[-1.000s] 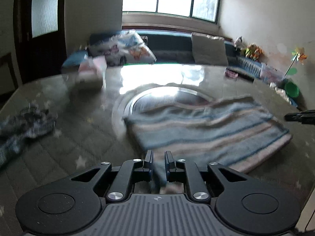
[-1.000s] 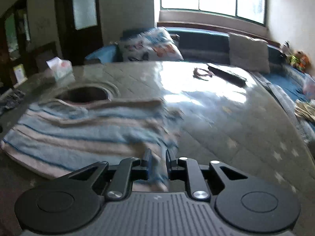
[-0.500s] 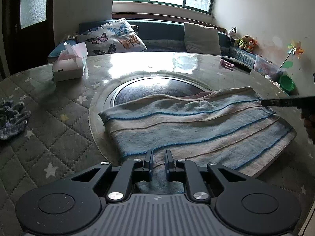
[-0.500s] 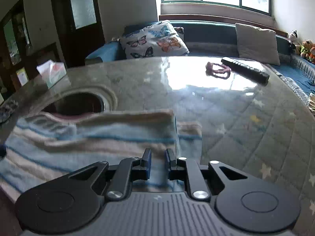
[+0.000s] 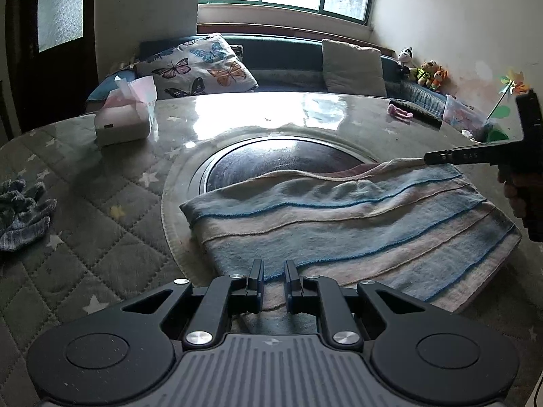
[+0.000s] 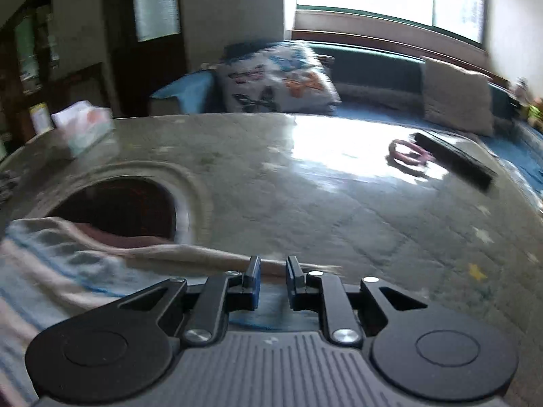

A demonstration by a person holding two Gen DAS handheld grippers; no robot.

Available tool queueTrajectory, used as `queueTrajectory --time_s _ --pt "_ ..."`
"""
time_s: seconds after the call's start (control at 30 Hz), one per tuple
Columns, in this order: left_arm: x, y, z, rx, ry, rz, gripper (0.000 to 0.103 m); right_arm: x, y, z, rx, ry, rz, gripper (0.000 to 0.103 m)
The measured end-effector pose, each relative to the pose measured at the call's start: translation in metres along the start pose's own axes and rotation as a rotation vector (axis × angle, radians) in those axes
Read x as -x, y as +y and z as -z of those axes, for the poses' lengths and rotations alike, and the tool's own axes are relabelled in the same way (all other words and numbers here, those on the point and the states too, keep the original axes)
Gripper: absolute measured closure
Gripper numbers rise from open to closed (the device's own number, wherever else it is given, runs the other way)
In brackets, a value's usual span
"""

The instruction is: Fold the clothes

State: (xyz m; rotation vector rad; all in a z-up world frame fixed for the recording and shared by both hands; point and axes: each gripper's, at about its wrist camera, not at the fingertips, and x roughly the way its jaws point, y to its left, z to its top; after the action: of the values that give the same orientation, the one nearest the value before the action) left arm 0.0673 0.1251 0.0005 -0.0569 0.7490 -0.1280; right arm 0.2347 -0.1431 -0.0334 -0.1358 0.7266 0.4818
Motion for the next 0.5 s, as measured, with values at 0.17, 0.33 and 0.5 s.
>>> queueTrajectory --time_s 0.17,0.33,0.5 --pt "-0.003 -0.001 0.0 -0.003 -0.004 -0.001 0.089 -0.005 0.05 -0.004 0.089 0.028 -0.163 0.087" --pt "-0.003 0.001 0.0 0.003 -0.005 0.005 0.089 -0.032 0.086 -0.005 0.154 0.078 -0.195 0.087" --pt "-0.004 0.003 0.005 0.0 0.0 0.013 0.089 -0.051 0.096 -0.01 0.129 0.047 -0.152 0.087"
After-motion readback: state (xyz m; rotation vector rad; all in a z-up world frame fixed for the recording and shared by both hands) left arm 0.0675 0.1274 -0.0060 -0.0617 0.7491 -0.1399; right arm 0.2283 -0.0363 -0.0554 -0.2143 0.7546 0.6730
